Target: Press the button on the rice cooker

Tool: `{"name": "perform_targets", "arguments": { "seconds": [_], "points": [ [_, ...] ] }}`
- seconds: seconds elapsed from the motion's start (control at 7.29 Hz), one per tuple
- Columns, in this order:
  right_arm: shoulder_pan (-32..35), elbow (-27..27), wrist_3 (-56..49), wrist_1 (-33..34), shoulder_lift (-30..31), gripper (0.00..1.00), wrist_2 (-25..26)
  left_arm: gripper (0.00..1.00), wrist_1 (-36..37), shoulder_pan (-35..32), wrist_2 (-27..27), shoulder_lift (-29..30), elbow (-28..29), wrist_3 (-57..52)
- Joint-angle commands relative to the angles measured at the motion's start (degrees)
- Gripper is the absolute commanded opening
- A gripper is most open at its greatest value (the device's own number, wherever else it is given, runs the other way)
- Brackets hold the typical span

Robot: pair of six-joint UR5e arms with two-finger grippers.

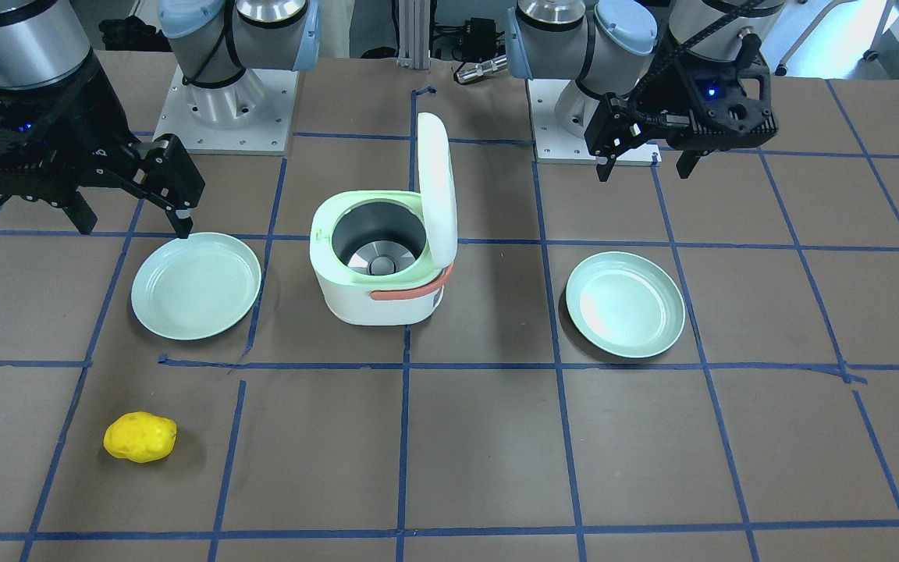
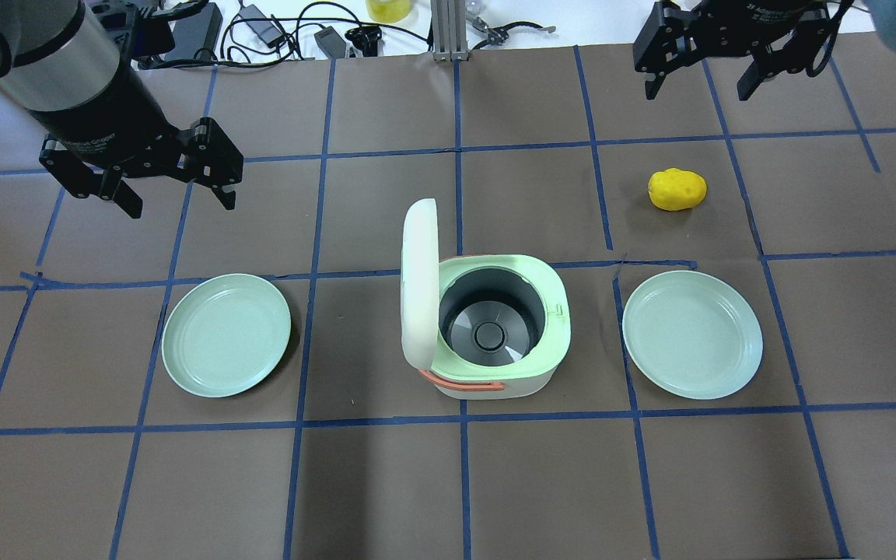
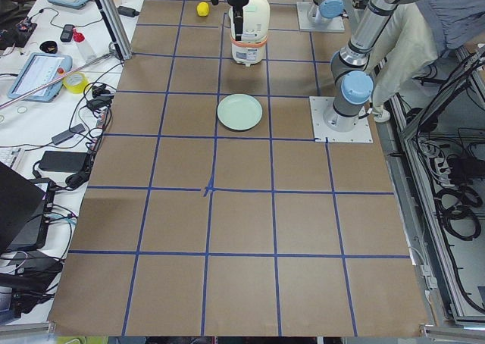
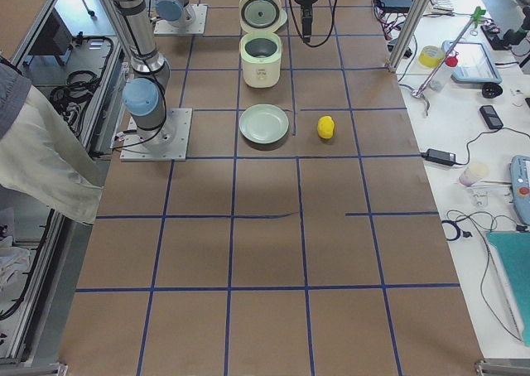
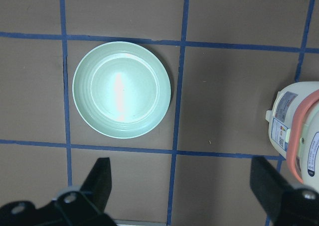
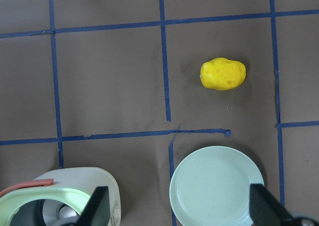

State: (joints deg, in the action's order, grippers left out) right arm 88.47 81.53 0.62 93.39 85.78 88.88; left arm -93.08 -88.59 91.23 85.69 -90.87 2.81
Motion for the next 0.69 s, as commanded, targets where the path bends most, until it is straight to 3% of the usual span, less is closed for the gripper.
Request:
{"name": "perform_targets", "arguments": {
  "seconds": [0.0, 0.55],
  "points": [
    [0.30, 0.30, -6.48, -0.05, 0.09, 1.00, 1.38, 1.00, 0.00, 0.00, 0.00, 0.00, 0.00, 0.00],
    [0.30, 0.30, -6.60, -0.05, 0.09, 1.00, 0.86, 1.00, 0.00, 0.00, 0.00, 0.00, 0.00, 0.00]
  ]
}}
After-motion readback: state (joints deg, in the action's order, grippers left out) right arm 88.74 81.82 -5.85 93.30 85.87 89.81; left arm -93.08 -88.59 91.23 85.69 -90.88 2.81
